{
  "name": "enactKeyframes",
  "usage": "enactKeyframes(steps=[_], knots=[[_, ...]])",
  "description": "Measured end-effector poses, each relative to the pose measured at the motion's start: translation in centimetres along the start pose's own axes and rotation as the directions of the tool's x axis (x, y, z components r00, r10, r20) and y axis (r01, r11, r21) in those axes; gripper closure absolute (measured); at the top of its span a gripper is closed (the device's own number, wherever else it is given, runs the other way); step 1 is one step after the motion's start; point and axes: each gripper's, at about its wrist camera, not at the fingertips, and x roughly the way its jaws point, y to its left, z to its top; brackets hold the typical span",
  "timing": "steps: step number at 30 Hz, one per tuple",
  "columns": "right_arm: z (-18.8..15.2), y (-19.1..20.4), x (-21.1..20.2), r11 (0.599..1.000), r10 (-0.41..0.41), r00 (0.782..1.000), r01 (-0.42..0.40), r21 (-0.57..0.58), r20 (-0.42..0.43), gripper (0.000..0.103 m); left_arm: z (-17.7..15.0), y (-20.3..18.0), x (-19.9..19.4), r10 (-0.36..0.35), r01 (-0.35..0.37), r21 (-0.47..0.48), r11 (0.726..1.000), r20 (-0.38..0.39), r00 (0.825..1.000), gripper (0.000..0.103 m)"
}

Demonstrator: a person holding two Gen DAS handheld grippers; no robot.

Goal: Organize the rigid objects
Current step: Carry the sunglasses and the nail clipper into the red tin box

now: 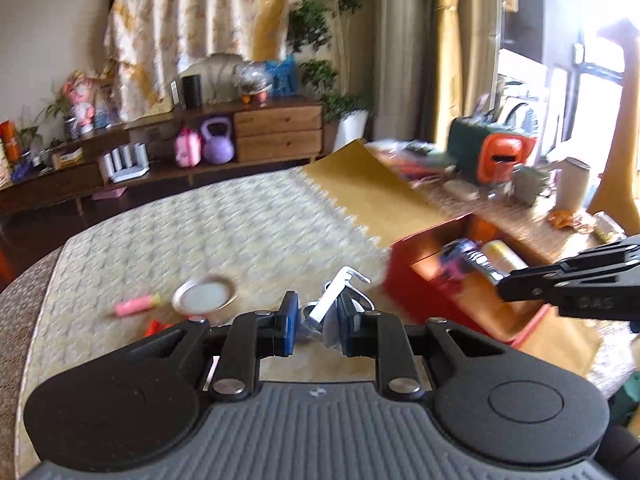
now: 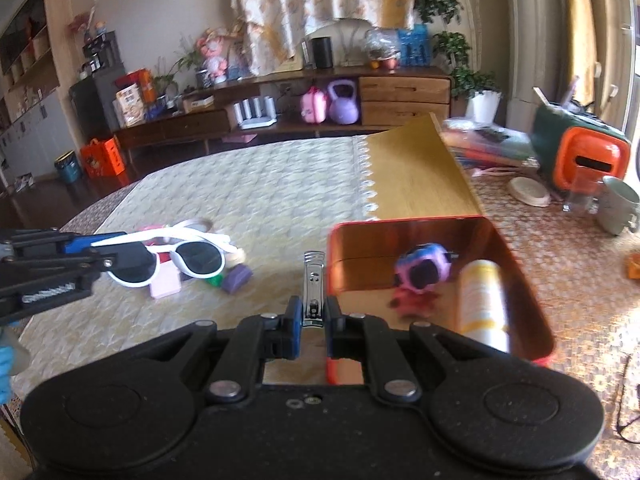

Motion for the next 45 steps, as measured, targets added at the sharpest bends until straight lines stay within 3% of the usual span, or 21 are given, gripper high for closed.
enactKeyframes(steps=[10, 15, 19, 33, 45], knots=[[-0.4, -4.0, -1.8, 0.997, -0.057, 0.998, 0.056, 0.043, 0.022, 0.093, 1.8, -5.8, 0.6, -0.094, 0.093, 0.029, 0.995, 0.015, 0.995, 0.083], [-0.6, -5.9, -2.1, 0.995, -0.077, 0.997, 0.075, 0.062, 0.021, 0.093, 2.4, -8.5, 1.7, -0.108, 0.108, 0.067, 0.992, 0.004, 0.994, 0.083], [-0.8, -7.1, -2.0, 0.994, -0.082, 0.997, 0.080, 0.078, 0.013, 0.093, 2.4, -10.7, 3.3, -0.087, 0.088, 0.094, 0.992, -0.012, 0.996, 0.083], [-1.2, -9.0, 0.7, 0.994, -0.055, 0.998, 0.058, 0.090, -0.034, 0.093, 2.3, -14.2, 9.0, 0.100, -0.095, 0.108, 0.990, -0.046, 0.994, 0.083], [-1.5, -9.8, 3.7, 0.995, -0.045, 0.993, 0.054, 0.084, -0.107, 0.093, 2.0, -15.5, 11.9, 0.102, -0.092, 0.092, 0.991, -0.112, 0.988, 0.083]])
